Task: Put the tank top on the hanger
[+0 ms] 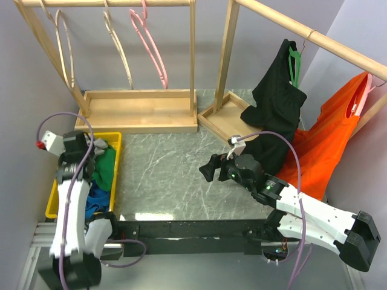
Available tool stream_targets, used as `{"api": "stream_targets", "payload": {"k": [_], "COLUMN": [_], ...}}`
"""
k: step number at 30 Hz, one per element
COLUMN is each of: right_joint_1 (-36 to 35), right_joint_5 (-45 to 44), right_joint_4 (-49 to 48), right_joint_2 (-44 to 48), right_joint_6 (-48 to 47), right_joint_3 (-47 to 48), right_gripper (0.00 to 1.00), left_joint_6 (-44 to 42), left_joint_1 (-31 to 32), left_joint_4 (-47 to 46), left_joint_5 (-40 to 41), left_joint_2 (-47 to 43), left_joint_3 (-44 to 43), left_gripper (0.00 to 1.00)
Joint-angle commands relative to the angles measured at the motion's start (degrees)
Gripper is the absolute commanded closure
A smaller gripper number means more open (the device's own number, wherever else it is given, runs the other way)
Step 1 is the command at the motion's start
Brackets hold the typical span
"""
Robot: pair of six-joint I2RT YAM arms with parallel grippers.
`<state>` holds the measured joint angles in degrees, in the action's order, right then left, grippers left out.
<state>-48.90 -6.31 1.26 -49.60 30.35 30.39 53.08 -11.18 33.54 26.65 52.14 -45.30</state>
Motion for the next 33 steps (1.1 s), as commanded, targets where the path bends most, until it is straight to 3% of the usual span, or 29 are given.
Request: {"api": "stream_targets", "payload": {"k": [1, 6, 9, 10, 13, 17, 22, 26, 30, 33], "right_joint_1": [0.21, 0.13, 0.13, 0.04, 0.13, 0.13, 0.13, 0.13, 0.13, 0.13], "right_joint_5": [-0.11, -0.81, -1.16, -1.25, -1.52, -2.83, -6.34, -8.54, -10.39, -10.66], "right_joint_4": [-1.17, -2.57, -2.05, -1.70, -0.65, 0.67, 3.31, 4.98, 6.30, 7.18], "right_joint_2": [0.39, 0.91, 1.35, 1.27, 1.62, 1.88, 1.97, 2.41, 3.72, 4.60], "right_joint_6": [-0.99, -0.82, -0.90, -0.99, -0.99, -1.43, -2.49, -2.31, -0.82, 1.11], "right_joint_3": [0.02, 0.63, 1.25, 1.42, 2.48, 4.67, 8.97, 11.53, 11.80, 10.04], "right_gripper": [0.00, 0.00, 0.00, 0.00, 0.00, 0.00, 0.00, 0.00, 0.00, 0.00], "left_joint_6": [-9.82, -18.53, -21.96, -22.40, -22.06, -19.34, -13.54, -9.23, -7.29, -7.55], "left_joint_1": [-0.16, -0.16, -0.25, -0.16, -0.16, -0.25, -0.16, 0.89, 4.23, 9.05], "left_joint_4": [-3.31, -5.05, -10.74, -12.60, -20.50, -26.24, -31.25, -32.31, -32.58, -30.13], "left_joint_5": [-9.24, -21.18, -34.44, -42.39, -54.73, -65.90, -73.75, -78.33, -79.74, -78.70], "left_joint_2": [-11.34, -19.95, -23.21, -24.01, -25.42, -21.65, -12.08, -7.67, -9.59, -13.01], "left_joint_3": [-4.87, -9.71, -12.00, -12.79, -15.42, -23.41, -35.09, -38.55, -30.49, -18.72], "left_gripper": [0.99, 0.99, 0.99, 0.99, 0.99, 0.99, 0.99, 0.99, 0.99, 0.99]}}
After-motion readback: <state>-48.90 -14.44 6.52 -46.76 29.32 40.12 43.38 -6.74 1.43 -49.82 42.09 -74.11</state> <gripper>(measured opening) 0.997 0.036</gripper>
